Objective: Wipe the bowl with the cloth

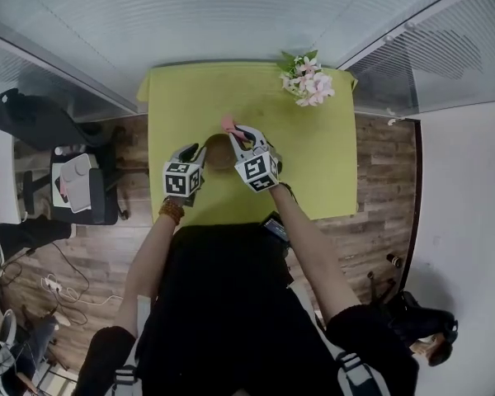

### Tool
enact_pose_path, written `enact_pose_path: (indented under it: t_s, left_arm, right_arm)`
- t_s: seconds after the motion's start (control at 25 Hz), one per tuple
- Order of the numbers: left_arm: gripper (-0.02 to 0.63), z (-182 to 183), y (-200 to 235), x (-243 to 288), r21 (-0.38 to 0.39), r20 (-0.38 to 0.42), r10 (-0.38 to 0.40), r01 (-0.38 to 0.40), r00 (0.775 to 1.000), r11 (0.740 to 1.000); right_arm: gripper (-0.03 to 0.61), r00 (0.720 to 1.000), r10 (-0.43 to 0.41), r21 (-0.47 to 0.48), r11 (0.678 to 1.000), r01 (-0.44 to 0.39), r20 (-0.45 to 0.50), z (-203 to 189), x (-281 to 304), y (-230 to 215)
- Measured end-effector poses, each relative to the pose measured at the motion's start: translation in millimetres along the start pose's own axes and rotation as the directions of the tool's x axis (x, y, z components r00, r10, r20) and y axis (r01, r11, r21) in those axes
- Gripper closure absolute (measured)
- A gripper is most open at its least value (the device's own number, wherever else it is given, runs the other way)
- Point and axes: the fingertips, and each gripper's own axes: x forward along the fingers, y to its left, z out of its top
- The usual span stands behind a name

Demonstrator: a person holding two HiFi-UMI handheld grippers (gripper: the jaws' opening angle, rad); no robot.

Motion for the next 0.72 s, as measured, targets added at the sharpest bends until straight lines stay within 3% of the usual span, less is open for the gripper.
enact_pose_path:
  t_s: [0.2,0.4,0.48,0.72]
  left_arm:
    - [0.502,-20.1,7.1,18.4,-0.125,-0.083,0.005,-0.016,0.997,0.992]
    - [0.509,-34.5,8.6,36.6,-0.193,-0.169,0.010,-0.043,0.986,0.980]
    - [0.584,-36.5,11.4,37.3,-0.227,-0.181,0.029,-0.071,0.983,0.971]
    - [0.592,-15.1,3.1,29.7,-0.236,-0.159,-0.001,-0.037,0.987,0.971]
  right_arm:
    - [0.548,0.998,0.001,-0.013,1.000,-0.001,-0.057,-14.3,17.4,13.4]
    - [0.548,0.999,-0.007,0.019,1.000,0.007,-0.038,-8.0,10.3,7.0]
    - [0.548,1.000,-0.013,0.021,1.000,0.013,-0.028,-4.4,3.7,2.3]
    - [0.548,0.998,-0.031,0.004,1.000,0.031,0.048,22.4,-29.1,-16.6]
